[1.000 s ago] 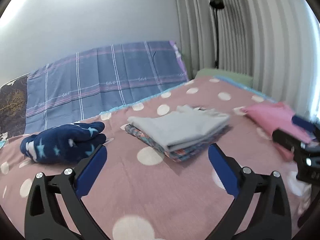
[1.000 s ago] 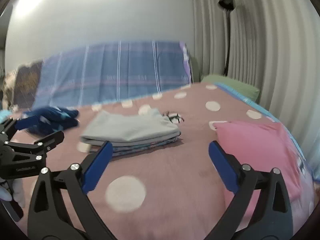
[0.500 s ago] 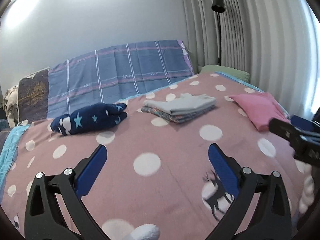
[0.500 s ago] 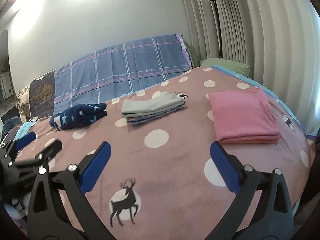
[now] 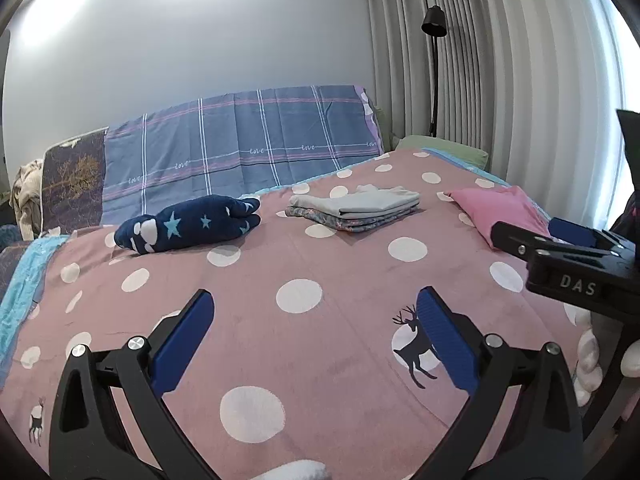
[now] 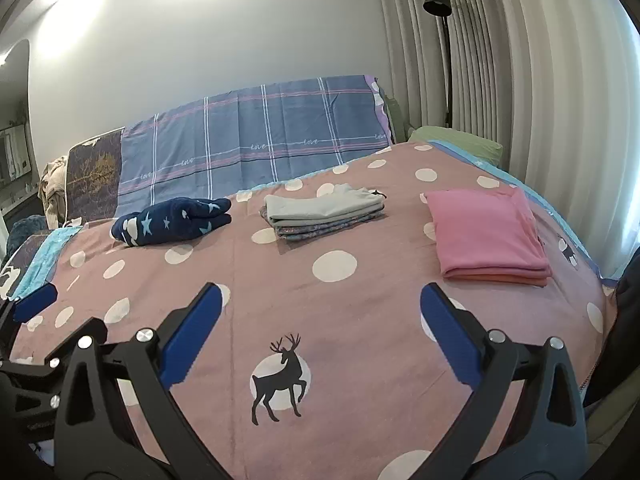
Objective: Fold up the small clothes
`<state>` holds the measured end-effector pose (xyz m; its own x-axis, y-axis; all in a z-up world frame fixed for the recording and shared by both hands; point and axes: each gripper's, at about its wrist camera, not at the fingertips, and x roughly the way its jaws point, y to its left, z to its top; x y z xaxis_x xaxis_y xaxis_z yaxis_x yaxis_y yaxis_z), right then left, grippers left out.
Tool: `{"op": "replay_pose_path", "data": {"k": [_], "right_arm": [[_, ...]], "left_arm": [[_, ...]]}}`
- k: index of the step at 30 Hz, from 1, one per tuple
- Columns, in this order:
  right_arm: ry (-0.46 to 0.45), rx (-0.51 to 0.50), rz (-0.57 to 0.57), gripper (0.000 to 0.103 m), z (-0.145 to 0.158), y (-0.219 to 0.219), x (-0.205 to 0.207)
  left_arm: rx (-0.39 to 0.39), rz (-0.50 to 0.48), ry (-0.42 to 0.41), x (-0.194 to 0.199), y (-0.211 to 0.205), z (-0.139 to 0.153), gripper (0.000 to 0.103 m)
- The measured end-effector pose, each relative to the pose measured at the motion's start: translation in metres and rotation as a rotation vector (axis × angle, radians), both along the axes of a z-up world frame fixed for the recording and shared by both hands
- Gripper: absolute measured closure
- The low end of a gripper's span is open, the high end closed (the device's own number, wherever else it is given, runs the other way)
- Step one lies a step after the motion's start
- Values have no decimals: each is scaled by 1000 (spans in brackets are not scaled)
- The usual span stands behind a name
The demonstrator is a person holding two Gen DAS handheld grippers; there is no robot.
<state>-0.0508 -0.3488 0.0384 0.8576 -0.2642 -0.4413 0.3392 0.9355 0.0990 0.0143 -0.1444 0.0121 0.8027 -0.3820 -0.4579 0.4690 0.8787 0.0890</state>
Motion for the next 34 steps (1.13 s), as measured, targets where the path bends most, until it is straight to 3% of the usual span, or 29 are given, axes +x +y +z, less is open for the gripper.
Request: {"op": "replay_pose_path", "data": {"k": [34], "right_arm": [[62,0,16,2,-18,-1,24]], "left_arm": [[26,13,45,17,-9,-17,1]]}}
